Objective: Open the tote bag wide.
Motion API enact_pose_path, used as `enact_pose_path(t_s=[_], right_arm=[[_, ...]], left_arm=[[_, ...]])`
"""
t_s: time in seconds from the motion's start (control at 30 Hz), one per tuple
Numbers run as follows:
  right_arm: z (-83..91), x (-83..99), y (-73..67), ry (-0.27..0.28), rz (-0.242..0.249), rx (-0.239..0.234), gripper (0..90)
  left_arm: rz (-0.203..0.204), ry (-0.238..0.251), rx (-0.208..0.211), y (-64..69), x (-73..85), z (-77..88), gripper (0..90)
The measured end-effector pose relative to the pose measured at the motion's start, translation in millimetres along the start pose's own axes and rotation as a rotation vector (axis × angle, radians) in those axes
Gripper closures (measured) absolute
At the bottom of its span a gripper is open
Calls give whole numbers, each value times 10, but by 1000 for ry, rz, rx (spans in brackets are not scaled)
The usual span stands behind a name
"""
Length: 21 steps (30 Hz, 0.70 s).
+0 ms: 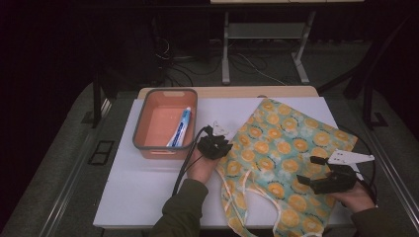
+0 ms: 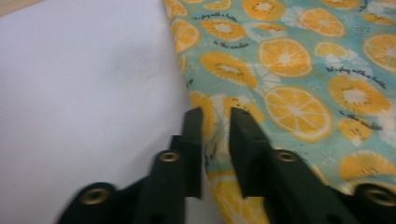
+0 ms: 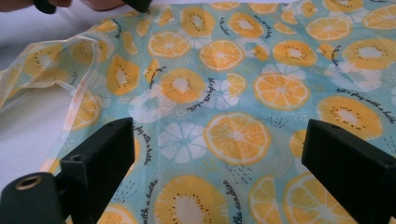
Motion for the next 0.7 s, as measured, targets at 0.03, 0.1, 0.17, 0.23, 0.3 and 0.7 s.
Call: enact_pose_path(t_s=[0.03, 0.1, 0.17, 0.23, 0.3, 0.7], right_arm=[[-1, 0, -1, 0, 0, -1, 94], [-7, 0, -5, -1, 1, 0, 93], [-12, 0, -11, -5, 0, 1, 93], [-19, 1, -12, -7, 4, 1, 94], [-22, 2, -17, -9, 5, 2, 93], [-23, 7, -7, -11, 2, 3, 93]], left_arm=[[5, 9, 12, 16, 13, 55, 657], [1, 22, 26, 61, 58, 182, 549], [-4, 14, 58, 136, 160, 352, 478], [4, 9, 71, 159, 196, 393, 438], [5, 10, 78, 197, 281, 445, 419], [-53, -89, 69, 279, 510, 216, 600]])
Point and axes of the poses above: each handheld gripper's, and its own axes: z roughly backward along the jaws, x roughly out of its underside, y roughly to its right, the point moved 4 cm from there along -z, roughly forward along the jaws, and after that the axes turned 3 degrees about y, right-handed, at the moved point
